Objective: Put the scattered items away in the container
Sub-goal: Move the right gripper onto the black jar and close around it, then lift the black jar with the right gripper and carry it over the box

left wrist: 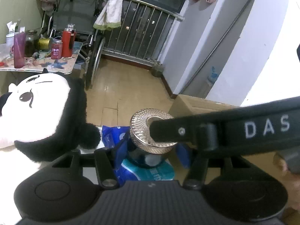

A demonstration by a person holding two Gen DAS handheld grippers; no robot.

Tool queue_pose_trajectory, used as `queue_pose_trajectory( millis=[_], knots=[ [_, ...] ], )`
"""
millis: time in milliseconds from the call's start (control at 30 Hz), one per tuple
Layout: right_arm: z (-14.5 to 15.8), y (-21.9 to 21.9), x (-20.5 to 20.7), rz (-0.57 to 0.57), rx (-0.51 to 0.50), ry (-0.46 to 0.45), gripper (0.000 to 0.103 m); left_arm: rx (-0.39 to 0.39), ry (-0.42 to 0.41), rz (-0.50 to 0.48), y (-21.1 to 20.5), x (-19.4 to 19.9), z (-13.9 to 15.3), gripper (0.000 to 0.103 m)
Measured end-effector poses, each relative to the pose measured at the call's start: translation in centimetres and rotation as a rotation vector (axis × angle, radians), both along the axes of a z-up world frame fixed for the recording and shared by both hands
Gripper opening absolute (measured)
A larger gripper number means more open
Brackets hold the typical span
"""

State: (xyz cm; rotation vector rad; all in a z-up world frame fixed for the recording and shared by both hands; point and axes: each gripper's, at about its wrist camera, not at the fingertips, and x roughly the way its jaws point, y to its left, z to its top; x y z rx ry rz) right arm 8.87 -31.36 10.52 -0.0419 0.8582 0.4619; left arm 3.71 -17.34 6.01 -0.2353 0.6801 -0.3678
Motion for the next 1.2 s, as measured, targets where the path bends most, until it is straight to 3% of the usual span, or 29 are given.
queue_pose_trajectory(
  millis=[300, 400, 800, 1200],
  knots=[
    [-1.2, 0.7, 0.3, 0.059, -0.026, 0.011, 0.070, 0.026, -0.016, -0.003, -0.3, 0.1, -0.1, 0.058],
    [-1.5, 0.8, 0.5, 0.069, -0.004, 0.041, 0.058, 0.054, -0.028, -0.013, -0.6, 0.2, -0.2, 0.058],
    [-1.4, 0.7, -0.6, 0.035, 0.006, 0.015, 0.057, 0.068, -0.034, -0.016, -0.9, -0.2, 0.4, 0.057],
    [2.6, 0.9, -3.2, 0.039, 0.028, -0.086, 0.057, 0.080, -0.133, 0.013, -0.6, -2.6, 4.1, 0.058]
  ],
)
